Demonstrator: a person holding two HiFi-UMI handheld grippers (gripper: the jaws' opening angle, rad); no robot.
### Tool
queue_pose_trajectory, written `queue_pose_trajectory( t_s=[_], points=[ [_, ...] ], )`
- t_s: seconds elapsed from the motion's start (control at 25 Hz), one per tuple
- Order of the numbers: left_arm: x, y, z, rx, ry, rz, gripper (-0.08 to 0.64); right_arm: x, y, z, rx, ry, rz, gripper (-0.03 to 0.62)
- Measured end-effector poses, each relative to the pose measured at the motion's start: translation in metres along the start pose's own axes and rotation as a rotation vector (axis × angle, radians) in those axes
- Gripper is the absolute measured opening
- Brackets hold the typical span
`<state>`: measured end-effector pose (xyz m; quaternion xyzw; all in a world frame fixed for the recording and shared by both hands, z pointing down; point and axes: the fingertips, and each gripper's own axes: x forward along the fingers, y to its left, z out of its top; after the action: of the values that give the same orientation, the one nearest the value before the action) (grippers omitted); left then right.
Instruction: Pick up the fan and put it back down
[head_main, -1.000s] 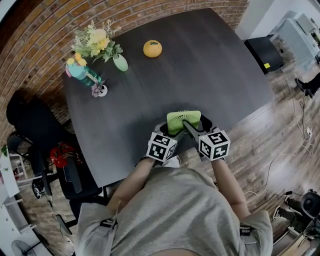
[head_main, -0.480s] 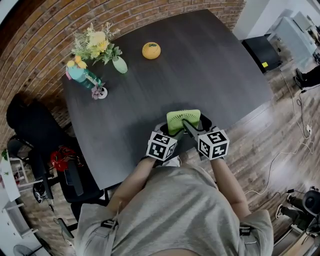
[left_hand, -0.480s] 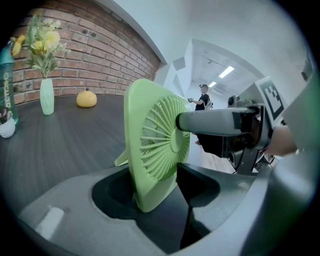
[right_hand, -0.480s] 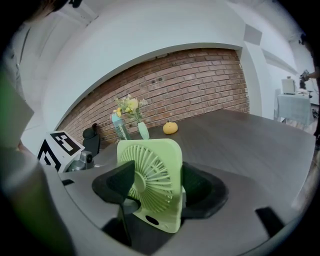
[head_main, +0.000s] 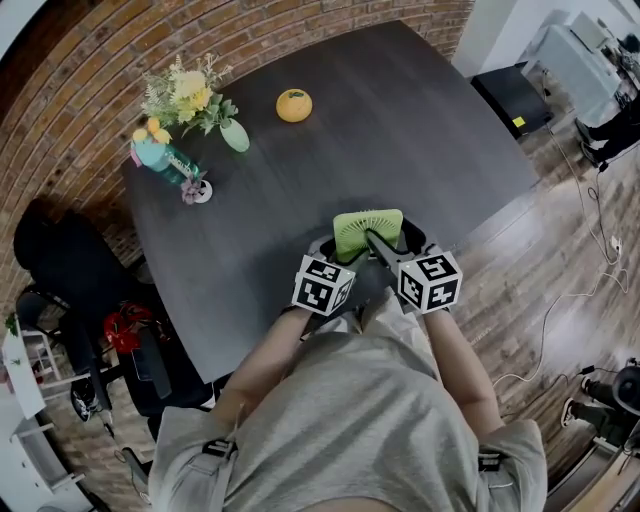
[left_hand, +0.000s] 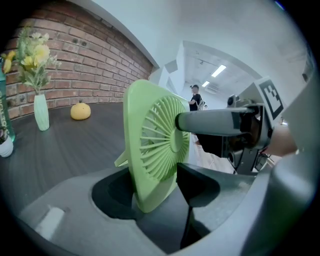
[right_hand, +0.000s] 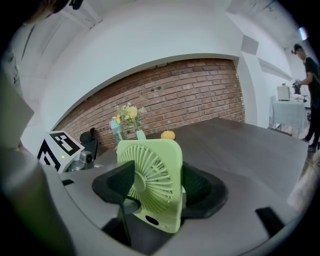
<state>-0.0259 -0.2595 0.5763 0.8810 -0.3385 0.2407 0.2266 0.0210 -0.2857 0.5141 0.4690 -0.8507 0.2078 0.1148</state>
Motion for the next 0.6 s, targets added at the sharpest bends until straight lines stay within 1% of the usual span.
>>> queue_pose_trajectory(
  t_s=[0.32,0.6],
  points=[
    [0.005,-0.014,0.019,0.032,-0.018,-0.008,0.256,-0.015,-0.013,0.014,-0.006,-0.036,-0.020,0.295],
    [0.020,-0.015,0.037,0.024,-0.032,0.001,0.256,-0.014,-0.031,0.028,-0.028,-0.045,-0.014,0.295]
  ],
)
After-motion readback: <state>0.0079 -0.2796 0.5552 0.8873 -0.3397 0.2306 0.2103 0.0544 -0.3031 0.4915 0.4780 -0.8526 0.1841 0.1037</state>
